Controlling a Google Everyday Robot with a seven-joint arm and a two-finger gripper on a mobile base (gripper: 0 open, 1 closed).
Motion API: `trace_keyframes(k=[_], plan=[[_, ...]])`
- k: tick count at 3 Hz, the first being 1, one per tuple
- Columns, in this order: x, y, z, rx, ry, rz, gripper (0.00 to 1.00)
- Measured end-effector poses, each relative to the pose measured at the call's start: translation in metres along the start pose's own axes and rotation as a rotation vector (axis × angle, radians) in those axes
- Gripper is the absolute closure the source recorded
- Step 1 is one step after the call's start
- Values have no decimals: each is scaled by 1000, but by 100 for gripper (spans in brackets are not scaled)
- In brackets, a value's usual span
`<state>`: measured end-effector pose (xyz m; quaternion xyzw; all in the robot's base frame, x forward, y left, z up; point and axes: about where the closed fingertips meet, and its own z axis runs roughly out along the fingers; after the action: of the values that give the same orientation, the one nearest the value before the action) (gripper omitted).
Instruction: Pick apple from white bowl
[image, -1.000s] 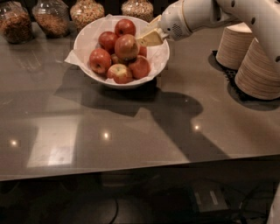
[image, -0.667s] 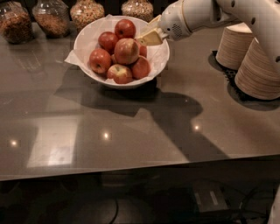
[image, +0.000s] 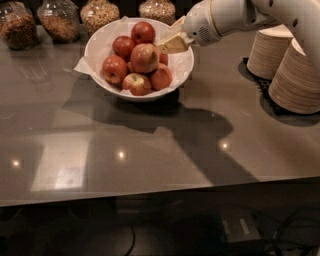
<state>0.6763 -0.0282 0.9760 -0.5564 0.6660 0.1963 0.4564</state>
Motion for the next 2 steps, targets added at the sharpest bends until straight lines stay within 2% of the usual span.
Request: trace_keyframes(k=[1,2], plan=[[-1,2,0,-4,1,-7,11],[-2,3,2,-8,4,-11,4]])
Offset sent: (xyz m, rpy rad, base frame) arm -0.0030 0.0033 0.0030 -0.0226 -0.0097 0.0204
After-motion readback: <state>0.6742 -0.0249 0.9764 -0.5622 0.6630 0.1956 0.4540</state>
